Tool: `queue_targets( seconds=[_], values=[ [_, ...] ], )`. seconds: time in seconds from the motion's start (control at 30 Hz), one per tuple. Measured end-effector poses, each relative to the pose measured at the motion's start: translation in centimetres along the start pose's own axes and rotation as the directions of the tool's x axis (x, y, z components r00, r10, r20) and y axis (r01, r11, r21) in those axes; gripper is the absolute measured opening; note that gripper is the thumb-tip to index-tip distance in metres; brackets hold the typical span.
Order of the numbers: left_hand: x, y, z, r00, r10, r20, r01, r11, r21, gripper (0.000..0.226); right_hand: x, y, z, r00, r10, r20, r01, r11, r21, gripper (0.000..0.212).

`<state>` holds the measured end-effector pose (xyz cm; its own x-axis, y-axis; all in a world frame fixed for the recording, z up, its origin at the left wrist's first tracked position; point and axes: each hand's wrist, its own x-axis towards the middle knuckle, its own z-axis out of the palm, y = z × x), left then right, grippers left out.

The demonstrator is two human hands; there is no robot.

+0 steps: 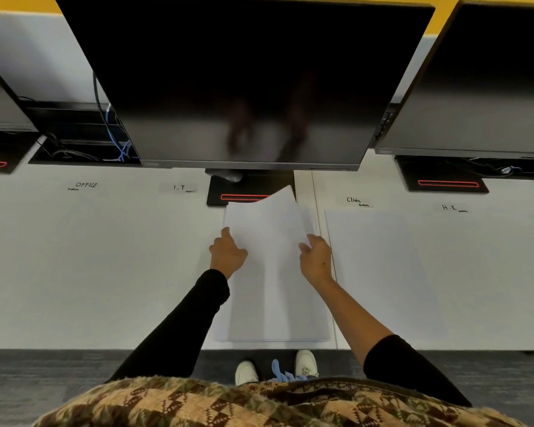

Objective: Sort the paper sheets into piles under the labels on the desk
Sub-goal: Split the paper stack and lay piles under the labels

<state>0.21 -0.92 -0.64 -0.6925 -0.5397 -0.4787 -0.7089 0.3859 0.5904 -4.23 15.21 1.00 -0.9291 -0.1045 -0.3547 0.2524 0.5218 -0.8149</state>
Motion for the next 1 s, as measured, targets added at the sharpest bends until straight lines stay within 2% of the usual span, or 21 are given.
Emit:
queue_targets(
  seconds=[0.07,0.13,0.17,0.2,0.27,0.37,0.43,0.47,0.53,0.63,0.7,0.87,1.0],
  values=[
    [0.0,0.0,-0.9,0.999,-0.002,-0.049,0.000,0.999,-0.046,0.083,-0.5,-1.2,-0.6,0.998,-0.058,-0.031,0.059,0.998,0.035,0.040],
    [0.3,0.0,-2.4,0.996,0.001,-0.085,-0.023,0.963,-0.269,0.097,-1.0,-2.9,-1.4,0.985,-0.162,-0.057,0.168,0.979,0.117,0.035],
    [0.3,0.1,-3.3,0.995,0.015,-0.094,-0.052,0.911,-0.409,0.100,-1.1,-3.8,-1.9,0.970,-0.234,-0.071,0.242,0.956,0.166,0.028],
    [0.1,0.5,-4.2,0.993,0.048,-0.104,-0.096,0.847,-0.523,0.097,-1.2,-4.7,-2.3,0.949,-0.301,-0.098,0.315,0.926,0.206,0.020],
    [-0.8,1.7,-6.3,0.972,0.174,-0.158,-0.235,0.717,-0.657,0.075,-1.1,-6.3,-3.0,0.907,-0.381,-0.177,0.417,0.869,0.265,0.016],
    [-2.4,4.0,-8.9,0.882,0.346,-0.321,-0.469,0.564,-0.680,0.043,-1.7,-8.3,-3.7,0.811,-0.446,-0.379,0.566,0.764,0.309,0.021],
    [-3.1,4.7,-9.8,0.835,0.403,-0.375,-0.545,0.504,-0.670,0.033,-2.0,-8.6,-3.7,0.740,-0.474,-0.478,0.641,0.713,0.284,0.019],
    [-3.3,4.7,-9.9,0.823,0.418,-0.384,-0.561,0.498,-0.661,0.031,-2.1,-8.5,-3.5,0.726,-0.481,-0.492,0.653,0.705,0.275,0.016],
    [-3.4,4.1,-9.6,0.827,0.432,-0.361,-0.555,0.515,-0.653,0.033,-2.1,-7.2,-2.8,0.770,-0.453,-0.449,0.606,0.741,0.290,0.016],
    [-3.1,2.7,-7.7,0.863,0.409,-0.296,-0.502,0.630,-0.593,0.037,-1.2,-4.8,-1.8,0.875,-0.360,-0.324,0.444,0.863,0.242,0.021],
    [-2.8,2.4,-6.6,0.887,0.357,-0.294,-0.462,0.703,-0.540,0.034,-0.6,-4.2,-1.7,0.905,-0.304,-0.299,0.368,0.910,0.191,0.006],
    [-3.7,4.7,-5.2,0.879,0.323,-0.351,-0.470,0.709,-0.525,0.028,0.7,-4.3,-4.6,0.875,-0.293,-0.385,0.393,0.895,0.211,0.006],
    [-4.4,7.9,-2.7,0.887,0.354,-0.296,-0.460,0.722,-0.516,0.013,1.9,-3.6,-7.7,0.859,-0.222,-0.460,0.366,0.896,0.251,0.027]
  ],
)
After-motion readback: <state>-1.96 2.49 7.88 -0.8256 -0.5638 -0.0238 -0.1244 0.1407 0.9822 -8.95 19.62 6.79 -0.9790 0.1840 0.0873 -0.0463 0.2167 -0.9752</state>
